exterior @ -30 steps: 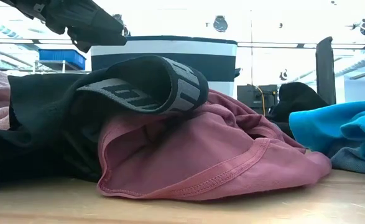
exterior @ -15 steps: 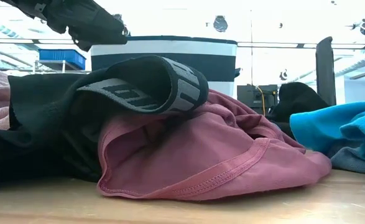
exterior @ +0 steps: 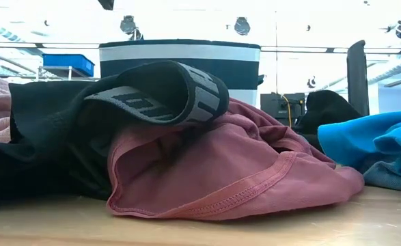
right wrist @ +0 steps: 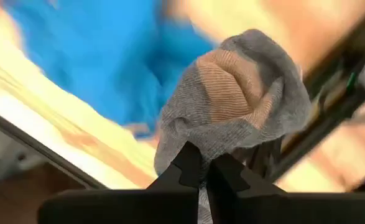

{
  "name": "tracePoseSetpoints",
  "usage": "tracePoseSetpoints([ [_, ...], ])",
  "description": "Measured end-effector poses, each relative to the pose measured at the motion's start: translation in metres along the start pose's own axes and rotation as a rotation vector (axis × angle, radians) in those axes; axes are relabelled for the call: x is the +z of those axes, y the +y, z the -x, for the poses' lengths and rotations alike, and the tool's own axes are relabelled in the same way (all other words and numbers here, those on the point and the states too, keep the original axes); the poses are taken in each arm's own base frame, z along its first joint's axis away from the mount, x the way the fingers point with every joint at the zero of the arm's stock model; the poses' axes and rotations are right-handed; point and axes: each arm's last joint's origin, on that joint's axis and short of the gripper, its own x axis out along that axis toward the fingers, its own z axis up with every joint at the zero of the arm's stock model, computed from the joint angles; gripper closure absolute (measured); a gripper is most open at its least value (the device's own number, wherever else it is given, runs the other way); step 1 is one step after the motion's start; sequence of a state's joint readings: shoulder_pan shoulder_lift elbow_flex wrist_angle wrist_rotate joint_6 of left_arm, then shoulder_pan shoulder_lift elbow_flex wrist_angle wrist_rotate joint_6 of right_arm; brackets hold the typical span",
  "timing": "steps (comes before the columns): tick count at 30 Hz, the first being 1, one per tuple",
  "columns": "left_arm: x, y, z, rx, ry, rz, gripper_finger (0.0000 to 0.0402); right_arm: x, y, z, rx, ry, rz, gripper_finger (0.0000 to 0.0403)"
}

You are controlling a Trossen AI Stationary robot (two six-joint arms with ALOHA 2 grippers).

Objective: Sort clothes
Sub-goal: Put the gray sock into the blue laundry organizer

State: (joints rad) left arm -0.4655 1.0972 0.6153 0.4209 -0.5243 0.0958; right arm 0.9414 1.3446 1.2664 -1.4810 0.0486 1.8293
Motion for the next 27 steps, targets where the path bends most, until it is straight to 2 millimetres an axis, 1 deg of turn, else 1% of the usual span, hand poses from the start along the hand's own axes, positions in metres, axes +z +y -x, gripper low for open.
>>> tracePoseSetpoints([
  [3,0.007,0.009,0.002,0.027,-0.026,-0.022,0.0229,0.010,0.003,0.028,0.059,-0.188,0.052,0.0402],
  [5,0.007,0.015,0.001,0.053,-0.021,-0.050,0.0229,0.020,0.008,0.041,0.123,-0.349,0.111,0.0402],
  [8,0.004,0.027,-0.006,0.086,-0.005,-0.018,0.0229,0.038,0.016,0.055,0.176,-0.619,0.191,0.0402],
  [10,-0.003,0.035,-0.013,0.023,0.028,0.021,0.0229,0.054,0.023,0.061,0.168,-0.755,0.243,0.0402],
  [11,-0.008,0.038,-0.018,-0.021,0.048,0.034,0.0229,0.063,0.025,0.063,0.153,-0.795,0.262,0.0403],
  [14,-0.020,0.047,-0.031,-0.090,0.094,0.059,0.0229,0.099,0.032,0.068,0.097,-0.867,0.304,0.0403],
  [16,-0.026,0.054,-0.038,-0.074,0.105,0.062,0.0229,0.128,0.035,0.071,0.069,-0.894,0.345,0.0403],
  [18,-0.030,0.060,-0.043,-0.064,0.113,0.075,0.0229,0.159,0.035,0.076,0.084,-0.909,0.398,0.0403],
  [20,-0.032,0.065,-0.045,-0.080,0.117,0.080,0.0229,0.191,0.032,0.083,0.139,-0.947,0.453,0.0403],
  [23,-0.032,0.066,-0.045,-0.131,0.117,0.102,0.0229,0.236,0.019,0.097,0.237,-1.063,0.512,0.0403],
  [27,-0.034,0.062,-0.044,-0.199,0.129,0.104,0.0229,0.283,-0.014,0.112,0.292,-1.219,0.511,0.0403],
])
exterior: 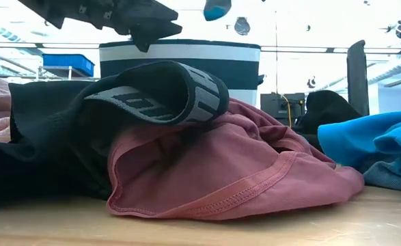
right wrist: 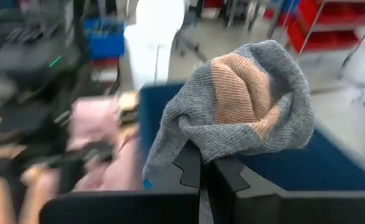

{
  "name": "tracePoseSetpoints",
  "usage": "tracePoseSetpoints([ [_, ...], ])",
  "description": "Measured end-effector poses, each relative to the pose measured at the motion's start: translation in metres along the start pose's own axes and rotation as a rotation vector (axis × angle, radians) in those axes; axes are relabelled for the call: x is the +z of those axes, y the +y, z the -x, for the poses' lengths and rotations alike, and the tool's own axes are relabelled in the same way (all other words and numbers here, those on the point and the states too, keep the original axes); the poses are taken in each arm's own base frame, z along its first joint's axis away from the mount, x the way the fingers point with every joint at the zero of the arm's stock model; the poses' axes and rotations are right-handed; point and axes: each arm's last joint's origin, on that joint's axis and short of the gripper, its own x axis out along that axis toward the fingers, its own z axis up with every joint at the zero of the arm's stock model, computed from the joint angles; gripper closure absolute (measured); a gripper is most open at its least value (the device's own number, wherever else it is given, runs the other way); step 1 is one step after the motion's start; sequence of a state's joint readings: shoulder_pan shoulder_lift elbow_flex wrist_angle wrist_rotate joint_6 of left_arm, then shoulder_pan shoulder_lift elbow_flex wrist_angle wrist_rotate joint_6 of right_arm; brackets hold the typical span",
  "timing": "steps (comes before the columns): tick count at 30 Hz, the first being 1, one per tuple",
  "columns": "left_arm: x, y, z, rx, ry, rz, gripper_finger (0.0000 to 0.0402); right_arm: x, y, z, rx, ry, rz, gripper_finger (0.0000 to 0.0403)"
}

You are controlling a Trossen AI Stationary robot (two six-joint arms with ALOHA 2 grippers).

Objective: Sort clothes
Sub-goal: Put the gray sock into the blue laundry organizer

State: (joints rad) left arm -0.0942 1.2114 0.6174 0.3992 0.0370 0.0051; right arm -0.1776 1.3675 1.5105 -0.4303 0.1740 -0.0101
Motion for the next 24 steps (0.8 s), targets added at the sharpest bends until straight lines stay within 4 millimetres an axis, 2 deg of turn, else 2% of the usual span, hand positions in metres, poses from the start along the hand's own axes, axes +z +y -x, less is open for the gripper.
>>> tracePoseSetpoints([
  [3,0.000,-0.001,0.000,-0.005,-0.001,0.000,0.0229,0.003,-0.036,-0.013,-0.012,-0.052,-0.019,0.0403],
  [5,0.000,0.000,0.000,-0.004,-0.001,0.000,0.0229,-0.004,-0.054,-0.029,-0.016,-0.027,-0.032,0.0403],
  [10,0.000,0.000,0.000,0.001,-0.003,0.000,0.0229,-0.039,-0.087,-0.080,-0.030,0.113,-0.068,0.0403],
  [13,0.000,0.002,0.000,0.015,-0.004,0.001,0.0229,-0.060,-0.099,-0.099,-0.051,0.205,-0.089,0.0403],
  [17,0.000,0.003,0.000,0.019,-0.004,-0.004,0.0229,-0.065,-0.112,-0.103,-0.064,0.338,-0.103,0.0387],
  [24,0.005,0.007,0.000,0.039,-0.026,-0.027,0.0229,-0.038,-0.118,-0.094,-0.066,0.450,-0.135,0.0296],
])
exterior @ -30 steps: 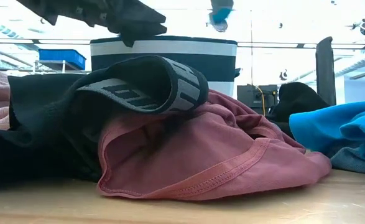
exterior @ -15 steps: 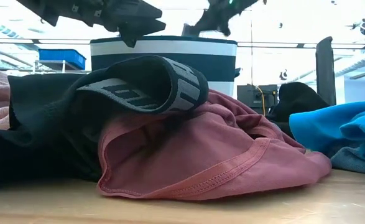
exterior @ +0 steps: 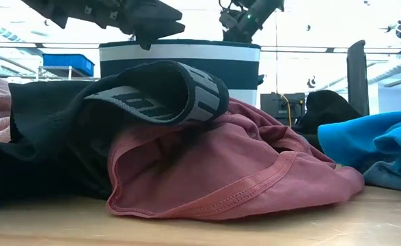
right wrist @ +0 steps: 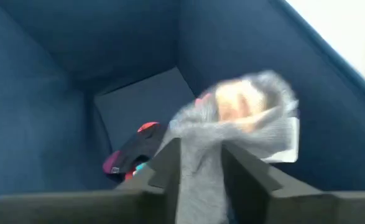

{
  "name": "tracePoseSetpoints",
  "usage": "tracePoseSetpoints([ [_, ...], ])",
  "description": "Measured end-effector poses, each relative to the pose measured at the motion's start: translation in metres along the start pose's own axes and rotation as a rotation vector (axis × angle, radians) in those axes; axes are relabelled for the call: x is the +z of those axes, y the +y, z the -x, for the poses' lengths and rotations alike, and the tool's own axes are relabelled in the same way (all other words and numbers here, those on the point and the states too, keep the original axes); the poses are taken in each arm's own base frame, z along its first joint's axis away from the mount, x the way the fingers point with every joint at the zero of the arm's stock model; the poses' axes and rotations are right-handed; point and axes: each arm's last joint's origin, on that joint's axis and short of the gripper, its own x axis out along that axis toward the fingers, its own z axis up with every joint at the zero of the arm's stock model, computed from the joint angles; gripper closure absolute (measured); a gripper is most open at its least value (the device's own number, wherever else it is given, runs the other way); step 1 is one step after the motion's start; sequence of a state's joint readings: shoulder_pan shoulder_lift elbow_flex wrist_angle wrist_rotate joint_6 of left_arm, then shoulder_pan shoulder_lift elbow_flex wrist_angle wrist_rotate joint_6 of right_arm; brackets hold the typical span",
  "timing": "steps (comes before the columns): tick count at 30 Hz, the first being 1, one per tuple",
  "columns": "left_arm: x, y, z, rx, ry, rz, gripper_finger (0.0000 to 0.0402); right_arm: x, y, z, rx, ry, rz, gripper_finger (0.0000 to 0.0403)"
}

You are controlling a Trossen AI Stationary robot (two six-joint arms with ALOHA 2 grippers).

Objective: Sort clothes
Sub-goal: Put the gray sock into the blue laundry organizer, then move the black boxer to the top right of the table

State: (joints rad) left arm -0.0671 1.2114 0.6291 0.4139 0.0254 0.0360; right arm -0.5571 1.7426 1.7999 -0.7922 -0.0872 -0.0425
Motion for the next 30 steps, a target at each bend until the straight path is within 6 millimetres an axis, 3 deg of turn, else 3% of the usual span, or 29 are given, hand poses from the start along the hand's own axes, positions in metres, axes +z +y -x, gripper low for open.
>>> tracePoseSetpoints([
  [8,0.008,0.004,-0.001,0.006,-0.020,-0.036,0.0229,0.019,0.002,0.024,-0.002,-0.016,0.087,0.0184],
  [12,0.006,0.004,-0.002,-0.002,-0.003,-0.054,0.0229,0.022,0.008,0.052,0.001,-0.040,0.090,0.0160],
  [16,-0.003,0.004,-0.008,-0.008,0.053,-0.051,0.0229,0.009,0.036,0.083,0.060,0.014,0.126,0.0157],
  [20,-0.013,0.001,-0.016,-0.017,0.087,-0.050,0.0229,-0.020,0.080,0.095,0.170,0.005,0.189,0.0163],
  [23,-0.019,0.002,-0.020,-0.003,0.124,-0.044,0.0229,-0.054,0.117,0.091,0.289,-0.051,0.212,0.0164],
  [26,-0.020,0.003,-0.019,0.021,0.140,-0.048,0.0229,-0.095,0.150,0.070,0.402,-0.098,0.240,0.0164],
  [30,-0.023,0.007,-0.017,0.048,0.173,-0.049,0.0229,-0.143,0.179,0.038,0.541,-0.168,0.266,0.0165],
])
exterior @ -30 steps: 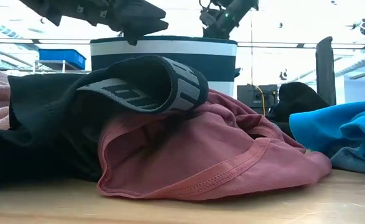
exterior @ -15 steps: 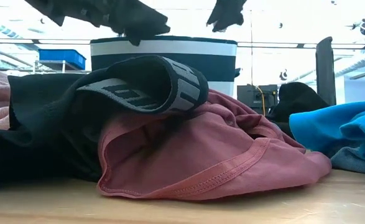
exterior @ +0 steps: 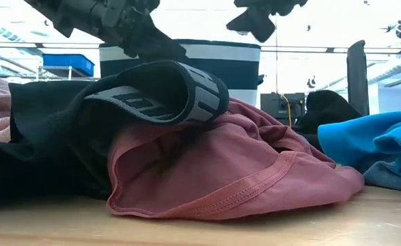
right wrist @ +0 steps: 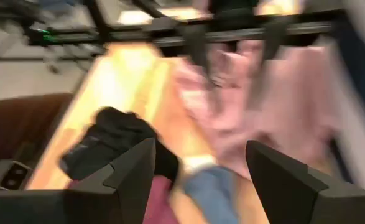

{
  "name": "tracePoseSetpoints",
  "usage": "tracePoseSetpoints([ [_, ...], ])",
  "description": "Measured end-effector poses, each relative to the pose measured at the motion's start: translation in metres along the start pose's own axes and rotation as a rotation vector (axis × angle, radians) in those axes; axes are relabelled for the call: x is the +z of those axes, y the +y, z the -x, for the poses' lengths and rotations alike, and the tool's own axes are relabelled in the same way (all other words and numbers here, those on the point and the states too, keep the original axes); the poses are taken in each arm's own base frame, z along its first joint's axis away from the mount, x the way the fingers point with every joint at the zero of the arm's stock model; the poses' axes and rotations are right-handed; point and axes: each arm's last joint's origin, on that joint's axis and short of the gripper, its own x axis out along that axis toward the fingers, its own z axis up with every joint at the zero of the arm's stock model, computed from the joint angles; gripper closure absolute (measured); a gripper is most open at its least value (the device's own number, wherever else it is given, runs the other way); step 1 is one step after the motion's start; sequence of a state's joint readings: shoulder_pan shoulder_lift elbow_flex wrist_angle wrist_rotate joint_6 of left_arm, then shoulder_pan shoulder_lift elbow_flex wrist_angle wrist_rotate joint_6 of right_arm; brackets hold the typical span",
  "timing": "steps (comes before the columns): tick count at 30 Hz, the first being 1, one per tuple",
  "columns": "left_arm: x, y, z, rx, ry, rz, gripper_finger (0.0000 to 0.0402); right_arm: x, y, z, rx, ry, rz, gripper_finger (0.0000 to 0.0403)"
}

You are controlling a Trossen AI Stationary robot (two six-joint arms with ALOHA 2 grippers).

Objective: Sort clothes
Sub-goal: Move the black boxer to the top right of the table

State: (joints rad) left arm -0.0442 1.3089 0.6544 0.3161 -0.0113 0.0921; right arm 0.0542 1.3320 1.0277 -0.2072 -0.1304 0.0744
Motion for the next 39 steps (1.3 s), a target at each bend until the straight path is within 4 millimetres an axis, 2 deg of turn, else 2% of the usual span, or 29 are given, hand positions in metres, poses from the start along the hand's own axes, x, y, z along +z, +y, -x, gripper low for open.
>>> tracePoseSetpoints([
  [5,-0.004,0.009,0.000,0.029,0.032,0.010,0.0229,-0.041,0.016,-0.046,0.098,-0.011,0.116,0.0165],
  [11,-0.004,0.013,0.000,0.043,0.035,0.021,0.0229,-0.051,0.025,-0.087,0.126,0.044,0.164,0.0165],
  [15,-0.007,0.011,0.000,-0.010,0.065,0.027,0.0229,-0.048,0.029,-0.108,0.183,0.056,0.167,0.0165],
  [21,-0.009,0.009,0.001,-0.029,0.085,0.052,0.0229,-0.056,0.032,-0.136,0.195,0.139,0.162,0.0165],
  [24,-0.009,0.009,0.001,-0.029,0.086,0.052,0.0229,-0.063,0.030,-0.141,0.168,0.190,0.157,0.0168],
  [27,-0.010,0.009,0.001,-0.030,0.088,0.052,0.0229,-0.060,0.028,-0.139,0.101,0.177,0.158,0.0201],
  [29,-0.010,0.009,0.001,-0.029,0.088,0.053,0.0229,-0.057,0.028,-0.136,0.085,0.164,0.159,0.0250],
  [32,-0.010,0.009,0.001,-0.030,0.089,0.052,0.0229,-0.052,0.029,-0.131,0.079,0.152,0.164,0.0355],
  [33,-0.010,0.009,0.001,-0.030,0.093,0.052,0.0229,-0.052,0.029,-0.130,0.080,0.155,0.168,0.0378],
  [39,-0.011,0.009,0.001,-0.031,0.100,0.053,0.0229,-0.043,0.030,-0.118,0.081,0.146,0.165,0.0401],
])
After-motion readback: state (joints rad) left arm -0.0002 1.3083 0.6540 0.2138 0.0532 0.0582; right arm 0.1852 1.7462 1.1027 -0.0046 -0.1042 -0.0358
